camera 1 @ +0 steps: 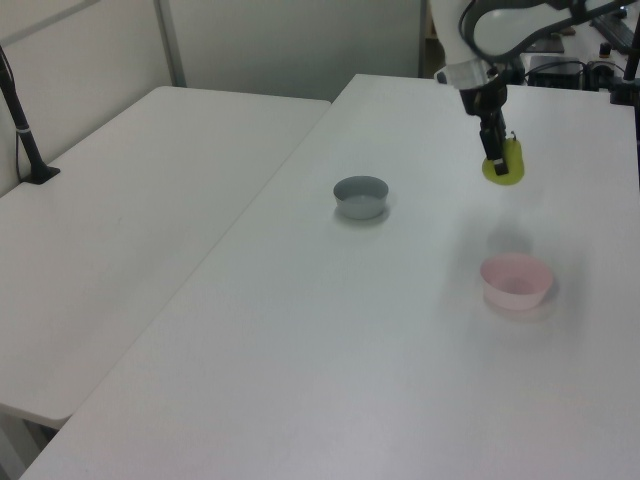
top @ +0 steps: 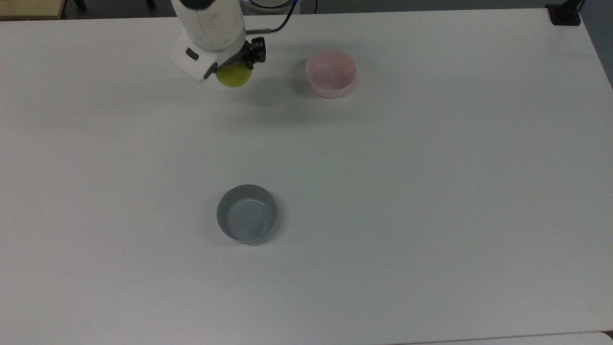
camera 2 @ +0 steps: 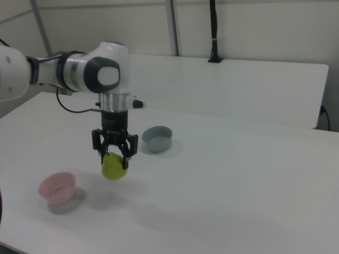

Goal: Pick up a pear from the bowl
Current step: 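Lower the held pear onto the table beside the pink bowl, then open the gripper, release the pear, and raise the gripper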

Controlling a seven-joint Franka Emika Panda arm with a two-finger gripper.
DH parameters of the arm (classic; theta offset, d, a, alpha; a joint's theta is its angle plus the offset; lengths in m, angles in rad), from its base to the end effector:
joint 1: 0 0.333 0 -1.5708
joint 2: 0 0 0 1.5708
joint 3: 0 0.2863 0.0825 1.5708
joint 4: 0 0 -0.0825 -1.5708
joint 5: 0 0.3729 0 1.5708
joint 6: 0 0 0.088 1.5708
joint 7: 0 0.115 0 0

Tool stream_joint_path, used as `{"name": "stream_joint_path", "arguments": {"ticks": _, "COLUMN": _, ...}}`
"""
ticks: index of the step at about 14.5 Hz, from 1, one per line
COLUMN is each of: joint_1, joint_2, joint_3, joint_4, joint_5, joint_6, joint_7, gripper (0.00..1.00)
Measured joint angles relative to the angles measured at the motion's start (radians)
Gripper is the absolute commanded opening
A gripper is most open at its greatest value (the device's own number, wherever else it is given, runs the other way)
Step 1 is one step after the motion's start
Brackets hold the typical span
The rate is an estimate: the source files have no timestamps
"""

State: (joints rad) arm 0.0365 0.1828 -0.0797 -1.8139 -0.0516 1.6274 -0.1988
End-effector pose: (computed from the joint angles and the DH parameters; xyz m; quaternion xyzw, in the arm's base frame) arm 0.5467 -0.0279 0.3821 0.9791 0.0818 -0.1858 0.0099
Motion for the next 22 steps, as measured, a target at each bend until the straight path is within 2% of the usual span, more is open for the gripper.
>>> {"name": "stream_joint_path", "arguments": {"ticks": 5, "joint_1": 0.0, "joint_2": 0.113, "joint_3": 0.001, "joint_4": 0.027, "joint_5": -0.001, "joint_6": 0.039, "joint_7": 0.005, "gripper": 0.47}}
{"name": "stream_joint_path", "arguments": {"ticks": 8, "joint_1": 0.0, "joint_2": 0.164, "joint_3": 0.0, "joint_4": 0.029, "joint_5": -0.002, "joint_6": 0.077, "joint_7": 0.02, "gripper": 0.58}}
{"name": "stream_joint_path", "arguments": {"ticks": 10, "joint_1": 0.0, "joint_2": 0.175, "joint_3": -0.002, "joint_4": 0.029, "joint_5": -0.006, "joint_6": 0.078, "joint_7": 0.023, "gripper": 0.73}}
{"name": "stream_joint_path", "arguments": {"ticks": 12, "joint_1": -0.002, "joint_2": 0.187, "joint_3": -0.005, "joint_4": 0.029, "joint_5": -0.008, "joint_6": 0.091, "joint_7": 0.023, "gripper": 0.82}}
{"name": "stream_joint_path", "arguments": {"ticks": 14, "joint_1": -0.003, "joint_2": 0.197, "joint_3": -0.006, "joint_4": 0.029, "joint_5": -0.008, "joint_6": 0.101, "joint_7": 0.024, "gripper": 1.0}}
{"name": "stream_joint_path", "arguments": {"ticks": 22, "joint_1": -0.003, "joint_2": 0.179, "joint_3": -0.007, "joint_4": 0.044, "joint_5": -0.009, "joint_6": 0.104, "joint_7": 0.044, "gripper": 1.0}}
